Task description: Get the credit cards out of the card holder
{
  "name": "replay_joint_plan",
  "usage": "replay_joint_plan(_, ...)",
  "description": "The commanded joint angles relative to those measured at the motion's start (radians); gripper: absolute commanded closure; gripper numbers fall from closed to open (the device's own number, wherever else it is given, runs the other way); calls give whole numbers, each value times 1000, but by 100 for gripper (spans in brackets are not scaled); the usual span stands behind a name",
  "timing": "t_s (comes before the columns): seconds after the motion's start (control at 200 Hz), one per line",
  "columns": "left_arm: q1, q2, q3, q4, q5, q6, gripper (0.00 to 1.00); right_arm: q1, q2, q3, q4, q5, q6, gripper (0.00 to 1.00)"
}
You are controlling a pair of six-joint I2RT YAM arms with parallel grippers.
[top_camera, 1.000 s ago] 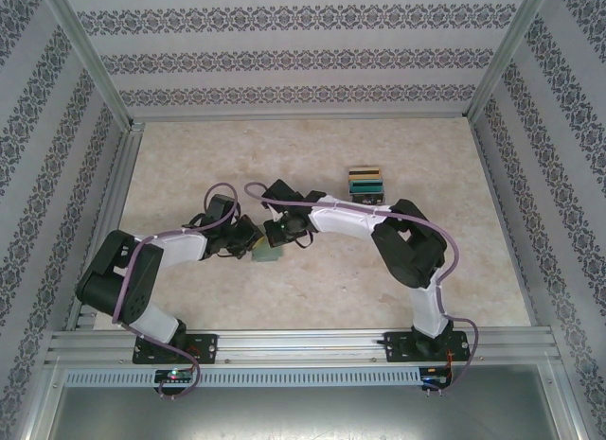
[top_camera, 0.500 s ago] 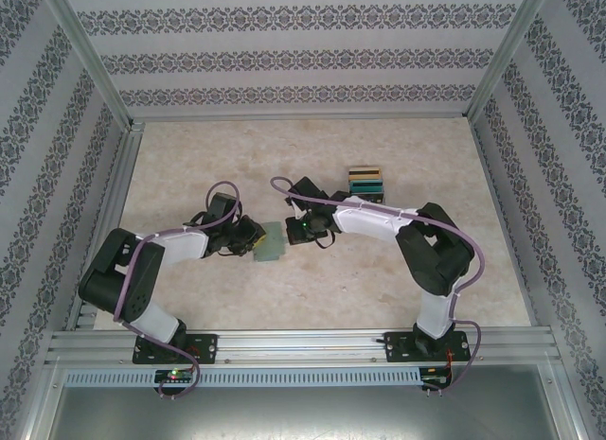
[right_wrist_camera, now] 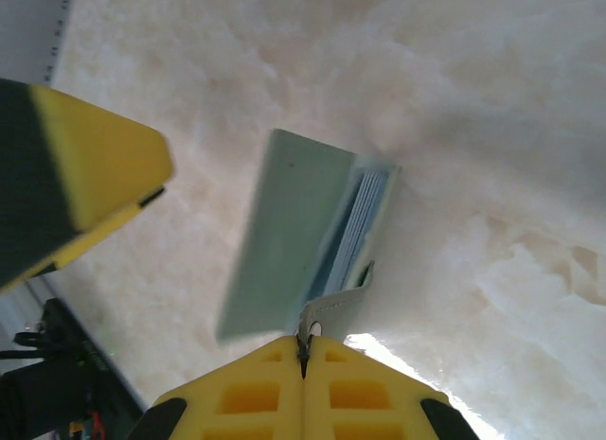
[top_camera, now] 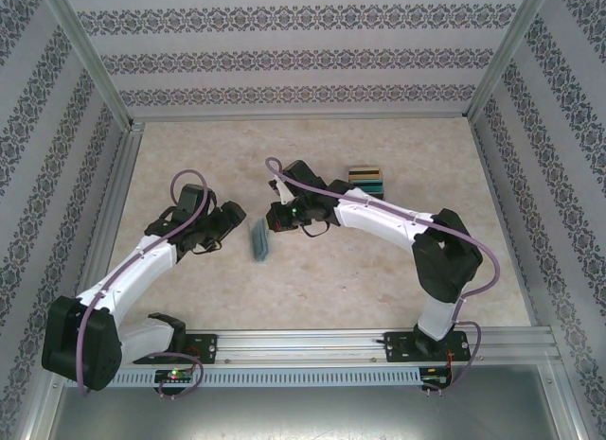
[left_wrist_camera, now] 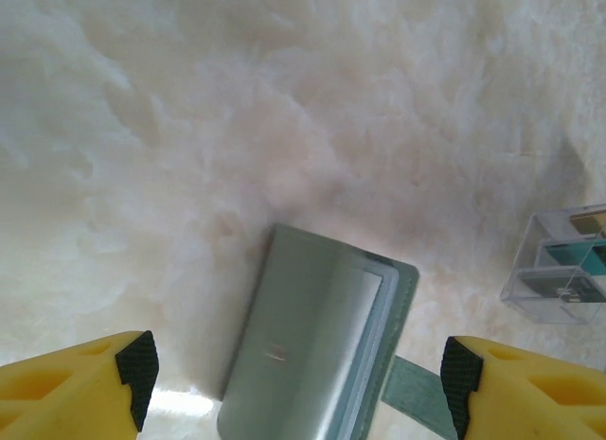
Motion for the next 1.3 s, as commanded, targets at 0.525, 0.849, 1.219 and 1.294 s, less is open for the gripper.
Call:
replay_joint_plan(0.525, 6, -5, -80, 38, 119, 64, 16, -77, -250, -335, -37, 132, 18, 100)
replay_joint_plan(0.849, -23, 24, -58, 22, 128, 121, 20, -81, -296, -362, -98, 289, -18, 55)
replay_joint_plan(1.219, -81, 173, 43, -13, 127, 244, 60, 34, -175, -296, -5, 253, 68, 84)
replay_joint_plan(1.294, -92, 211, 54, 12, 152, 263, 69, 40, -126, -302, 45, 231, 90, 87)
